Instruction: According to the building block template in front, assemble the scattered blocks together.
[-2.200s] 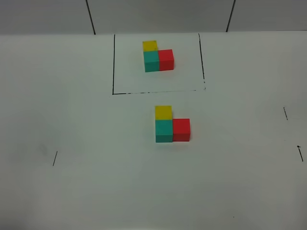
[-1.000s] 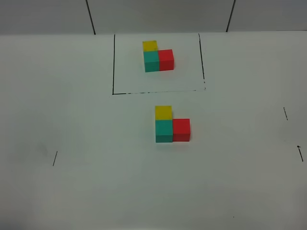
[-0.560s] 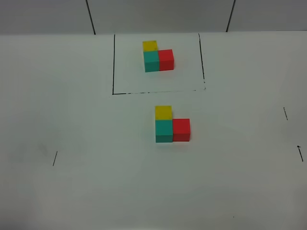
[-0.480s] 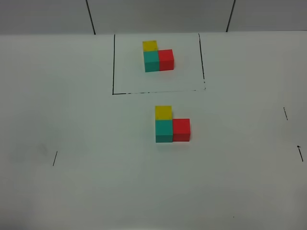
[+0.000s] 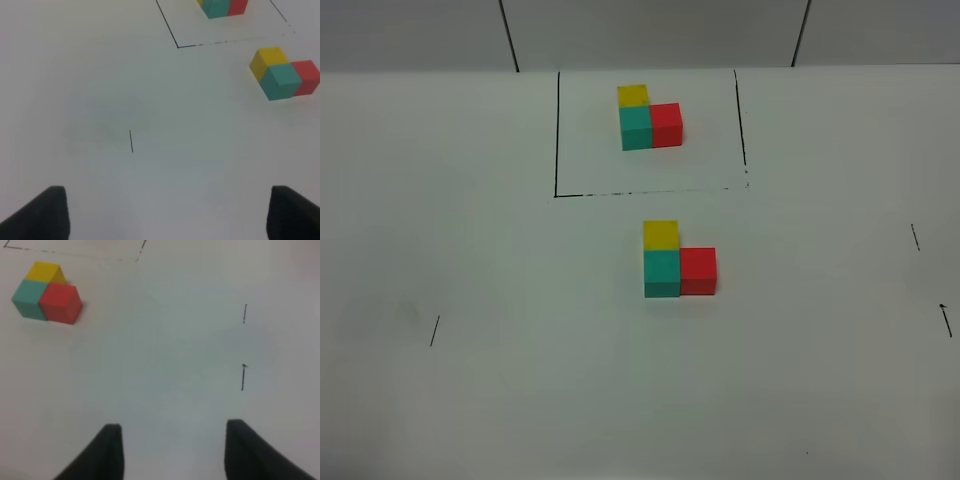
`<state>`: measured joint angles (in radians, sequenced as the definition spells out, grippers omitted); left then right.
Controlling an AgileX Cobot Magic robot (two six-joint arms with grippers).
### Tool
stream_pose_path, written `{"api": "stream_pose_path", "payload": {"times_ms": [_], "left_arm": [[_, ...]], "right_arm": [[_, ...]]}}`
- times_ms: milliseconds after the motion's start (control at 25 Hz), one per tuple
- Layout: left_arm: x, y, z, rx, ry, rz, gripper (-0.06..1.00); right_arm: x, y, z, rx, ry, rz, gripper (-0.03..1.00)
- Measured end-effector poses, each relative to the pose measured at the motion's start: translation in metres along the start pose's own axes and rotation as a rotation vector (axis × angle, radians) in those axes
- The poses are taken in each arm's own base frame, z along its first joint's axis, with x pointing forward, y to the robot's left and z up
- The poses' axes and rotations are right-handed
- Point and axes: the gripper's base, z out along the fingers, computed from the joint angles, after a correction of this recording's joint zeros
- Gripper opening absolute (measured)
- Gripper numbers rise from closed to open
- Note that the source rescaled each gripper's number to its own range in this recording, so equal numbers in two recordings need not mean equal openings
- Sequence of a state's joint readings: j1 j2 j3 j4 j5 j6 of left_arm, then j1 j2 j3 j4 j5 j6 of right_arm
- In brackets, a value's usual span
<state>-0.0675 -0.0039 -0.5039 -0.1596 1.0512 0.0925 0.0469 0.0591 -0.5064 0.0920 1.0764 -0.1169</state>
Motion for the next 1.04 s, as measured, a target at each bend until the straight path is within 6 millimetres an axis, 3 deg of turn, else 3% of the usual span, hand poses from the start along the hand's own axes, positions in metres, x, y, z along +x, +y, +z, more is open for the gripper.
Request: {"api": "stream_pose_path", "payload": {"times_ms": [360, 1040], "left_arm": [[0.0000, 0.0000, 0.0000, 0.000, 0.000, 0.000, 0.83], [0.0000, 0.0000, 0.0000, 0.000, 0.000, 0.000, 0.84]], "right_arm": [[0.0000, 0.0000, 0.0000, 0.000, 0.000, 0.000, 0.01], [0.0000, 0.0000, 0.0000, 0.000, 0.000, -0.002, 0.00]]}}
